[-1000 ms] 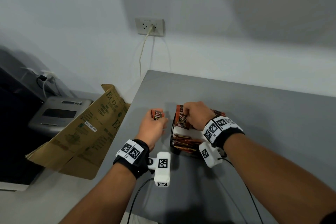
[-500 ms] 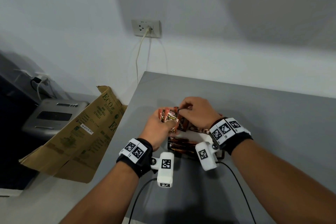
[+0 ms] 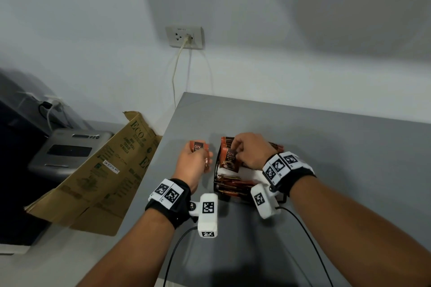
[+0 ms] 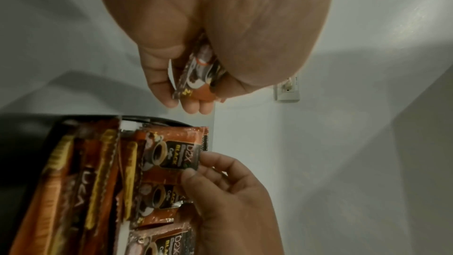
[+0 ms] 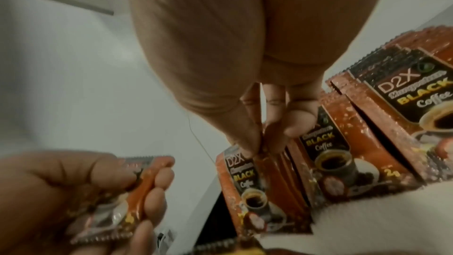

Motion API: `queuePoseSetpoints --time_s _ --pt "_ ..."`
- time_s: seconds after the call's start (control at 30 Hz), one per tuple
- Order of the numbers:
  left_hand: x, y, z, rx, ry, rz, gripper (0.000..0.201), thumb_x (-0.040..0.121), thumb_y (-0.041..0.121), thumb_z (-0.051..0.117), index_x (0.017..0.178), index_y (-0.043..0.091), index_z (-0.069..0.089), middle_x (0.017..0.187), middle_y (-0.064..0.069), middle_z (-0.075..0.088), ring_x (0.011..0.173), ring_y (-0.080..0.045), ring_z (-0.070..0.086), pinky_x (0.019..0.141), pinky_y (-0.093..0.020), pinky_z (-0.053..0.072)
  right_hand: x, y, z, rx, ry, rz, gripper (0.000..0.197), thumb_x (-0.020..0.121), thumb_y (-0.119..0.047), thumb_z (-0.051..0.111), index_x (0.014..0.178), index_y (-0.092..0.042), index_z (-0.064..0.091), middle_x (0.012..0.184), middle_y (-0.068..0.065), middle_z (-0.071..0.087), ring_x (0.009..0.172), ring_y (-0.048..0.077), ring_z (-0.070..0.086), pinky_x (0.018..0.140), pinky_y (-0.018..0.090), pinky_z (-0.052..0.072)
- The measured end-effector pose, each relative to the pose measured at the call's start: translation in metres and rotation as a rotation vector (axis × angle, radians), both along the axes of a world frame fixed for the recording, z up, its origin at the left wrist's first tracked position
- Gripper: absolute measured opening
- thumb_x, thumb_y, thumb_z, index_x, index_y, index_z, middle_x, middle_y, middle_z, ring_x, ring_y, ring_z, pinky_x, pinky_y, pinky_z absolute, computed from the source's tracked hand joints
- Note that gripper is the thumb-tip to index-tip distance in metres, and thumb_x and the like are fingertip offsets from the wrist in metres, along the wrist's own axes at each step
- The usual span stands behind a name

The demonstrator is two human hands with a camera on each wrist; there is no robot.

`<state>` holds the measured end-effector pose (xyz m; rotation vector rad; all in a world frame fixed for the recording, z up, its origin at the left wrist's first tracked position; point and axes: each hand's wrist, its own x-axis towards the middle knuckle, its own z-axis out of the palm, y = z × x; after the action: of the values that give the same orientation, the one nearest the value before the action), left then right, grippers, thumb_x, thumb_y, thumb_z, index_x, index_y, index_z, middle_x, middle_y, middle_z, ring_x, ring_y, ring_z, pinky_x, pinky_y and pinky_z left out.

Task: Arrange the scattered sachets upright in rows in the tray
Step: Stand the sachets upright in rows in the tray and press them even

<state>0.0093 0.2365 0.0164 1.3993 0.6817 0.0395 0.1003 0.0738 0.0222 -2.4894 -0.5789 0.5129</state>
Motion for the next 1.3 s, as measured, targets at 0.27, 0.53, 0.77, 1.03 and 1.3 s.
queuePoseSetpoints --time_s 0.27,0.53,0.77,1.03,1.3 --pt "-0.005 0.002 -0.005 0.089 0.002 -0.046 0.017 0.093 -0.001 0.051 0.097 0.014 0.059 0.096 -0.01 0.066 0.076 -0.02 0.07 0.063 -0.029 0.055 0.004 0.015 -0.009 -0.099 -0.096 0.008 0.024 0.088 0.002 0.06 0.085 -0.022 0.062 0.095 0.0 0.066 0.085 0.018 0.062 0.078 0.029 0.053" --pt "-0.007 0.0 -0.005 0.159 0.013 -0.101 0.018 0.081 0.009 0.062 0.097 0.015 0.065 0.096 -0.013 0.073 0.094 -0.035 0.07 0.084 -0.057 0.058 0.003 0.01 -0.004 -0.083 -0.102 -0.023 0.016 0.087 -0.001 0.063 0.088 -0.016 0.066 0.1 0.002 0.065 0.088 0.018 0.06 0.078 0.027 0.05" --pt "0.0 -0.021 0.008 0.15 -0.139 -0.266 0.034 0.068 0.005 0.077 0.096 0.013 0.06 0.091 -0.016 0.069 0.08 -0.029 0.066 0.084 -0.055 0.055 -0.011 -0.003 0.032 0.252 0.087 -0.014 0.017 0.078 -0.018 0.073 0.094 -0.024 0.073 0.086 -0.007 0.074 0.082 0.009 0.069 0.076 0.023 0.053" --pt "0.011 -0.023 0.005 0.219 -0.098 -0.188 0.023 0.09 0.004 0.064 0.101 0.022 0.057 0.097 -0.004 0.067 0.079 -0.013 0.064 0.068 -0.024 0.052 0.007 -0.052 0.038 0.066 -0.069 -0.174 0.014 0.085 -0.012 0.072 0.092 -0.024 0.068 0.082 -0.006 0.071 0.074 0.007 0.067 0.058 0.016 0.044" --pt "-0.005 -0.018 -0.003 0.277 -0.068 -0.224 0.013 0.09 0.005 0.064 0.096 0.016 0.062 0.085 0.001 0.067 0.078 -0.013 0.066 0.073 -0.025 0.048 0.003 -0.042 -0.009 -0.194 -0.084 -0.076 0.018 0.086 -0.01 0.069 0.1 -0.02 0.067 0.102 0.003 0.068 0.089 0.021 0.062 0.082 0.033 0.055"
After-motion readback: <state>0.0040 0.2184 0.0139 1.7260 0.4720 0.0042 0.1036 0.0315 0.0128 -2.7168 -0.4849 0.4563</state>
